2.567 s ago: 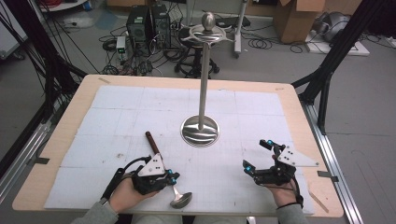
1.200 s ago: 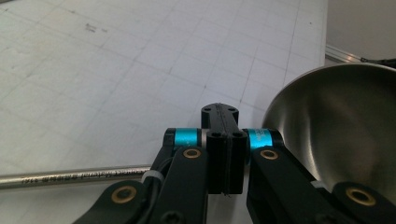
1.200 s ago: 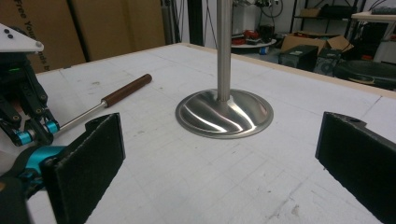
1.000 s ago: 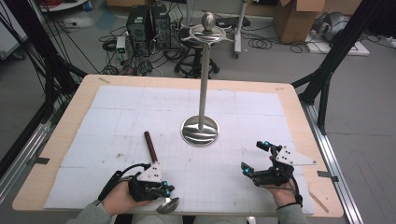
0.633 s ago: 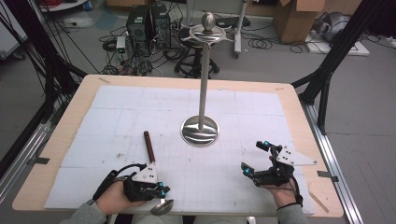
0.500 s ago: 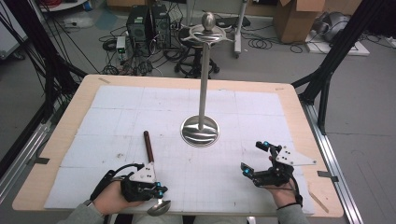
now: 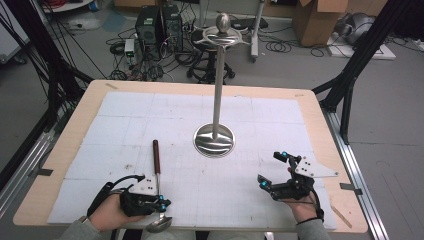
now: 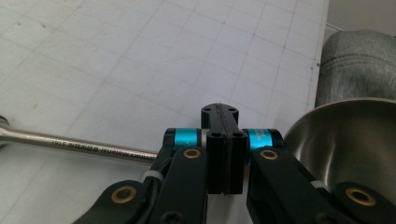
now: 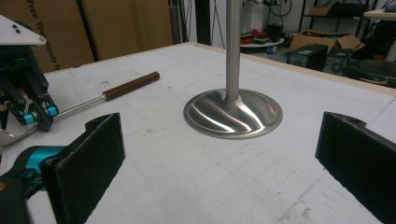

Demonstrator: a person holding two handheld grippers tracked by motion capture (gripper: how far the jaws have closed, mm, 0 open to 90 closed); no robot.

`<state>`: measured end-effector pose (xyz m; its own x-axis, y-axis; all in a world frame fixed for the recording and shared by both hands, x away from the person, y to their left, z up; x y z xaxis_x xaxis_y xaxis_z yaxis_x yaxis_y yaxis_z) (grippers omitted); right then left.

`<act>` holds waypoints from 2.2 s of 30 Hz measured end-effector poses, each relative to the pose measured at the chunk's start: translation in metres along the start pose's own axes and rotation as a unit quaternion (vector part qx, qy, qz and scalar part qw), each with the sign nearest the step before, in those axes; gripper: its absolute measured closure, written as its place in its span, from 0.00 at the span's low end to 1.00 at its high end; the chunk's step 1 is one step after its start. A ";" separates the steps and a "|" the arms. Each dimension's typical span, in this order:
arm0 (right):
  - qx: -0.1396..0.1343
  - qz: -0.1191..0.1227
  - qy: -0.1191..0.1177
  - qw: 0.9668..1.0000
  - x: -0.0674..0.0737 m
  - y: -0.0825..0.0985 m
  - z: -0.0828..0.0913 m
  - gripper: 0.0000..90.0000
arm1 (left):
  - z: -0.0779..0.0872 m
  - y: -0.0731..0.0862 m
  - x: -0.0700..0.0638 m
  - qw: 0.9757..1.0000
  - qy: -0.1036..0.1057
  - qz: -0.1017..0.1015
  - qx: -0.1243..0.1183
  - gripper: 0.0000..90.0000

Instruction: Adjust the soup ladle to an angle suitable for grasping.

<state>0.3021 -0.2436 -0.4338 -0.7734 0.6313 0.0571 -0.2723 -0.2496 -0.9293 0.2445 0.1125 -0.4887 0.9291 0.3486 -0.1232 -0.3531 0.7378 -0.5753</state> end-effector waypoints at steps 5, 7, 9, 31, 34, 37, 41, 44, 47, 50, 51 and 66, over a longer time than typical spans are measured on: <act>0.002 0.000 -0.002 1.000 0.001 0.000 0.000 0.00 | 0.008 0.010 0.005 1.000 -0.006 0.008 0.001 1.00; 0.003 0.000 -0.002 1.000 0.001 0.000 -0.001 0.00 | 0.012 0.015 0.007 1.000 -0.008 0.012 0.003 1.00; 0.003 0.002 -0.002 1.000 0.001 0.000 -0.001 0.00 | 0.016 0.019 0.009 1.000 -0.010 0.016 0.003 1.00; 0.009 0.002 -0.004 1.000 0.002 0.002 -0.002 0.00 | 0.041 0.051 0.029 0.998 -0.023 0.054 -0.003 1.00; 0.011 0.002 -0.005 1.000 0.002 0.002 -0.003 0.00 | 0.042 0.053 0.031 0.998 -0.023 0.056 -0.006 1.00; 0.011 0.003 -0.005 1.000 0.002 0.002 -0.003 0.00 | 0.043 0.054 0.032 0.998 -0.023 0.055 -0.005 1.00; 0.011 0.004 -0.005 1.000 0.002 0.002 -0.003 0.00 | 0.044 0.055 0.033 0.998 -0.027 0.057 -0.006 1.00; 0.013 0.001 -0.007 1.000 0.002 0.002 -0.003 0.00 | 0.046 0.057 0.035 0.998 -0.031 0.057 -0.008 1.00; 0.013 0.002 -0.006 1.000 0.002 0.002 -0.004 0.00 | 0.046 0.057 0.035 0.998 -0.030 0.060 -0.009 1.00; 0.014 0.002 -0.007 1.000 0.002 0.003 -0.004 0.00 | 0.047 0.056 0.036 0.997 -0.029 0.069 -0.015 1.00; 0.016 0.003 -0.007 1.000 0.002 0.003 -0.004 0.00 | 0.048 0.054 0.036 0.997 -0.031 0.069 -0.021 1.00; 0.022 0.006 -0.008 1.000 0.002 0.005 -0.007 0.00 | 0.056 0.056 0.069 0.984 -0.113 0.130 -0.044 0.99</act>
<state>0.3029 -0.2383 -0.4407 -0.7859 0.6160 0.0534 -0.2887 -0.2893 -0.9126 0.2826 0.2102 -0.4847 0.7567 0.6464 -0.0980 -0.5555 0.5567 -0.6176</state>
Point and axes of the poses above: each handheld gripper's, and its own axes: z roughly backward along the jaws, y roughly out of its underside, x roughly to its left, the point moved 7 cm from there along -z, roughly forward along the jaws, and after that the axes turned 10 degrees about x, right-handed, at the moved point
